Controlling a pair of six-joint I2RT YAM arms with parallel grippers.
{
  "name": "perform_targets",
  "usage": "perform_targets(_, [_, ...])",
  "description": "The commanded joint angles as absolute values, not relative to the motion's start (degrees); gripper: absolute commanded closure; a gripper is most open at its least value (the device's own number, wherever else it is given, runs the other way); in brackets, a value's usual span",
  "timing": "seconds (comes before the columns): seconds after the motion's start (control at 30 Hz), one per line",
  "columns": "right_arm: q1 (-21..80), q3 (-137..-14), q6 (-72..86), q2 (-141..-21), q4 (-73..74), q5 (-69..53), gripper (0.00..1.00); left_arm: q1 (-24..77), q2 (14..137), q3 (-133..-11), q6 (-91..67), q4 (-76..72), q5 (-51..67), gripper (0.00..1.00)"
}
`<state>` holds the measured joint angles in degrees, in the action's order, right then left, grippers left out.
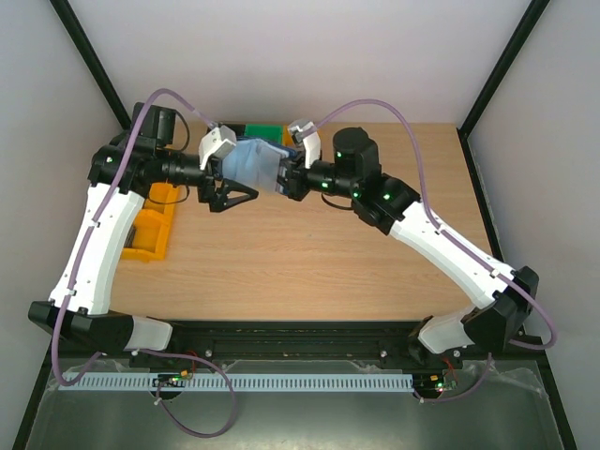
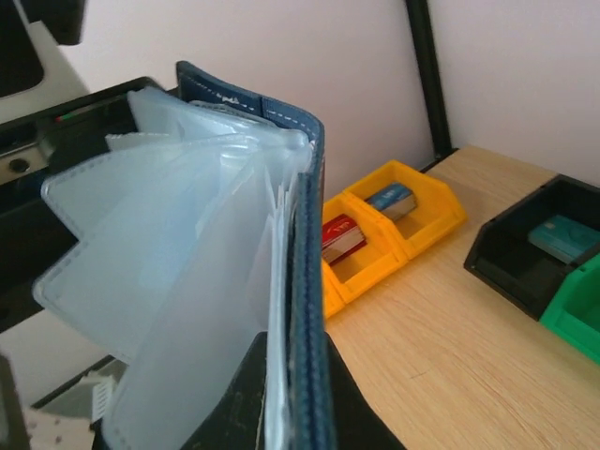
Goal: Take the credit cards out of the card holder
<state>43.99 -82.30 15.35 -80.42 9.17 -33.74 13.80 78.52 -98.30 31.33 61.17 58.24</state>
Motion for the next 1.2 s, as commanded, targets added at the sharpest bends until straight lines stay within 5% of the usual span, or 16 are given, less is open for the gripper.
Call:
perform_targets(0.0, [46.78, -87.43, 19.69, -82.37, 10.34, -21.67, 0.98, 13.91, 78.32, -96.19, 26.13, 55.80, 56.01, 0.00])
perform_targets(0.53, [48.77, -88.59, 23.22, -83.01, 7.43, -28.15, 0.98, 16.02, 79.40, -92.05, 19.57, 46.01, 37.12, 0.02])
perform_targets(0.63, [48.69, -88.59, 21.62, -82.26, 8.71, -28.57, 0.98, 15.06, 79.21, -92.68, 20.46, 47.26, 40.90, 0.19])
perform_targets(0.8, [48.05, -88.55, 19.16, -81.55, 10.55, -29.71, 0.98, 13.72, 78.20, -92.73, 23.65, 50.71, 50.24, 0.63])
perform_targets(0.97, [47.09, -88.30, 18.31, -80.79, 10.85, -31.84, 0.98, 13.21, 77.86, -93.61, 26.87, 54.12, 56.63, 0.96])
perform_targets(1.17, [45.27, -86.08, 17.69, -78.82, 9.83, -33.20, 0.98, 11.82, 77.22, -94.04, 27.68, 55.41, 59.80, 0.98])
